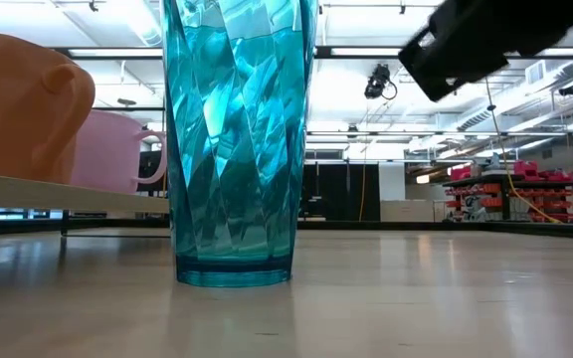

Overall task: Stack small to large cups/mugs on shelf
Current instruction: Put the blue cup on the shelf

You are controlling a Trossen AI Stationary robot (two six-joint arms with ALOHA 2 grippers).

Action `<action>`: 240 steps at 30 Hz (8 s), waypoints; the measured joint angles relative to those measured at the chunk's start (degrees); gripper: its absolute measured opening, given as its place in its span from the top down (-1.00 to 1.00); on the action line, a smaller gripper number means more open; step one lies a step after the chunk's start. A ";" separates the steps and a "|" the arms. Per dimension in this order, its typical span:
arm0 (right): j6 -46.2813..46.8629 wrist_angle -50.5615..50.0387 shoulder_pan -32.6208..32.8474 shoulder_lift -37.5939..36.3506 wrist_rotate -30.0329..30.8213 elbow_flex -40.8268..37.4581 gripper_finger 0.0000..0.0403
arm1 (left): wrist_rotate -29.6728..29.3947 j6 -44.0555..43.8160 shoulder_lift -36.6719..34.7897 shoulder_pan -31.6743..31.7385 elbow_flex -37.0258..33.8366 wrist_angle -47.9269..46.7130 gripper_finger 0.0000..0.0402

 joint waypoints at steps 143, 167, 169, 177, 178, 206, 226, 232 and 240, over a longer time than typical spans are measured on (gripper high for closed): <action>8.20 -17.36 0.39 -0.48 8.43 -2.36 0.75 | 5.46 -31.34 -8.00 -12.37 -4.71 -13.88 0.94; 7.11 -17.48 0.39 -0.48 8.47 -2.36 0.75 | 10.87 -58.26 -11.88 -25.98 -16.16 -13.75 0.94; 7.07 -17.48 0.39 -0.48 8.47 -2.36 0.75 | 10.74 -59.21 -12.49 -26.39 -17.79 -13.75 0.94; 7.07 -17.48 0.39 -0.48 8.80 -2.36 0.75 | 10.30 -59.68 -13.00 -26.69 -20.25 -13.68 0.94; 7.04 -17.48 0.39 -0.48 8.79 -2.36 0.75 | 10.28 -59.68 -13.00 -26.69 -20.25 -13.59 0.94; 7.04 -17.48 0.39 -0.48 8.80 -2.36 0.75 | 7.72 -59.24 -12.78 -27.50 -19.36 -11.29 0.94; 7.04 -17.51 0.39 -0.48 8.80 -2.36 0.75 | 7.73 -59.26 -12.78 -27.50 -19.34 -10.29 0.80; 7.04 -17.50 0.39 -0.48 8.80 -2.36 0.75 | 7.74 -59.26 -12.78 -27.50 -19.29 -10.30 0.67; 7.04 -17.50 0.39 -0.48 8.80 -2.36 0.75 | 7.74 -59.26 -12.78 -27.50 -19.29 -10.31 0.58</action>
